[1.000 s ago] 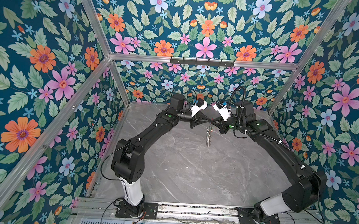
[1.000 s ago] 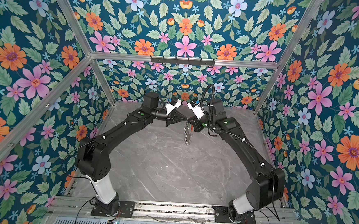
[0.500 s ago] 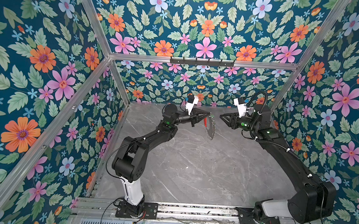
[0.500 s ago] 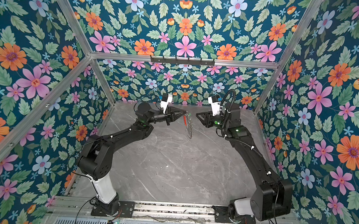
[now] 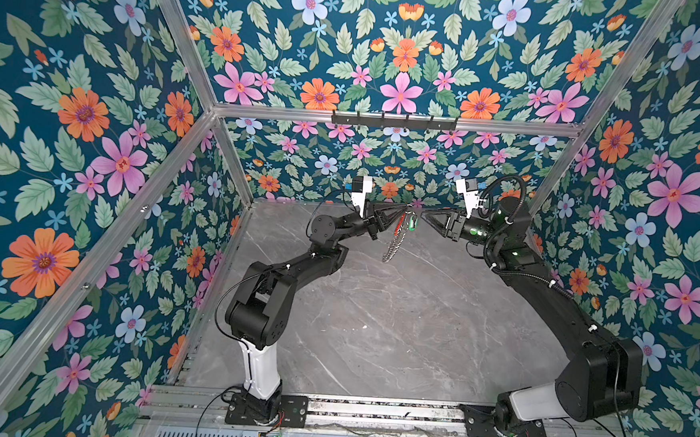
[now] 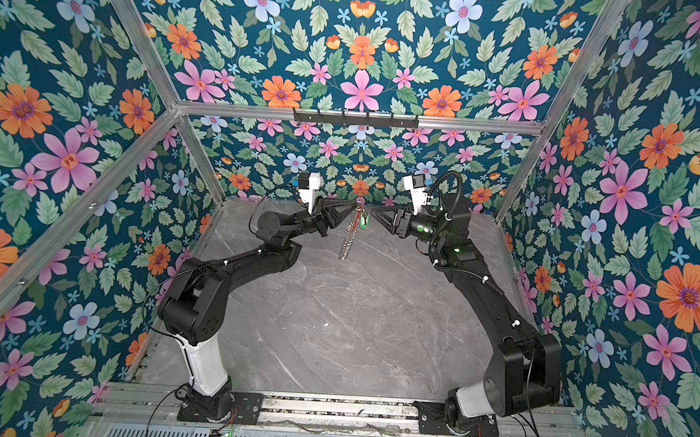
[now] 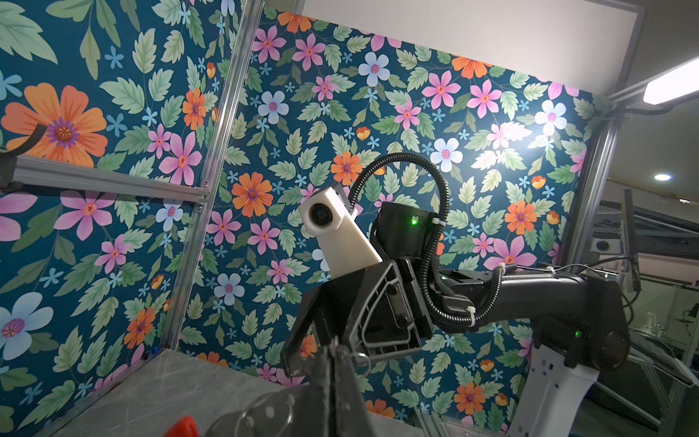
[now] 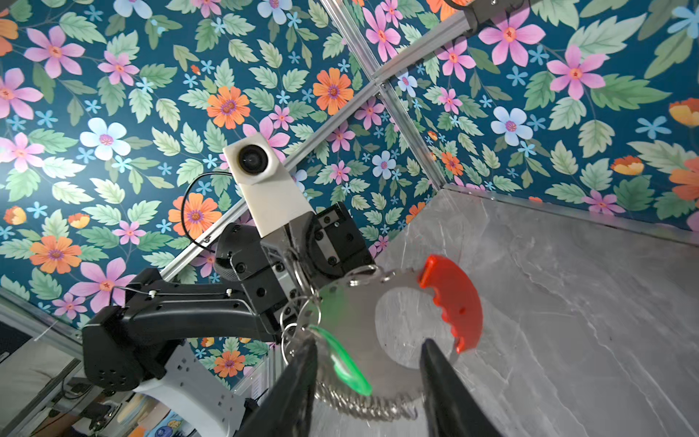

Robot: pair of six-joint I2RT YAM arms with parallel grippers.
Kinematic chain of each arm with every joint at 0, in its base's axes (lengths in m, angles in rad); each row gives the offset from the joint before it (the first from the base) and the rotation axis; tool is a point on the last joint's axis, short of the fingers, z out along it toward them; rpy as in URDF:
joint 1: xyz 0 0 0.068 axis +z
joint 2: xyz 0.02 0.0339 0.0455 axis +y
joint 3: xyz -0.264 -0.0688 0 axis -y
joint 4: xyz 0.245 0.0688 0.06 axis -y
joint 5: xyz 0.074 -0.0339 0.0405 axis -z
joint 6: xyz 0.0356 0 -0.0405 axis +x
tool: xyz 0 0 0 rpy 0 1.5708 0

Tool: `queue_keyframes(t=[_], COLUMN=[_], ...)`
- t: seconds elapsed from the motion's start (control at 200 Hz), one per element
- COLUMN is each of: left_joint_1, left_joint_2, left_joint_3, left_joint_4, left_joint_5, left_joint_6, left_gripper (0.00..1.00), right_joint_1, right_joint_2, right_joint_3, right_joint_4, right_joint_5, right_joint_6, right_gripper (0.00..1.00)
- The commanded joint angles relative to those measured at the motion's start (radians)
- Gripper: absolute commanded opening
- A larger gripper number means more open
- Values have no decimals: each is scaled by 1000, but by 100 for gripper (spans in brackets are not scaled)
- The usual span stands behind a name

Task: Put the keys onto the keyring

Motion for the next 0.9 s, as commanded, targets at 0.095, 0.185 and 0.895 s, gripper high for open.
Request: queue_keyframes(t=[0.095,0.185,0.895], left_joint_1=[-3,-3,-2], left_joint_2=[11,14,35], left_joint_3=[19,24,52], left_joint_4=[65,65,112], left_joint_5=[-19,-23,-69], left_joint_6=[-33,-39,-76], left_gripper=[0,0,0], right_joint_1=[22,34,52], right_joint_2=[23,34,33], right_joint_3=[39,49,17], right_joint_4=[66,66,71], right_joint_5=[-60,-64,-57], right_joint_6=[35,33,32], right_gripper=[46,46,18])
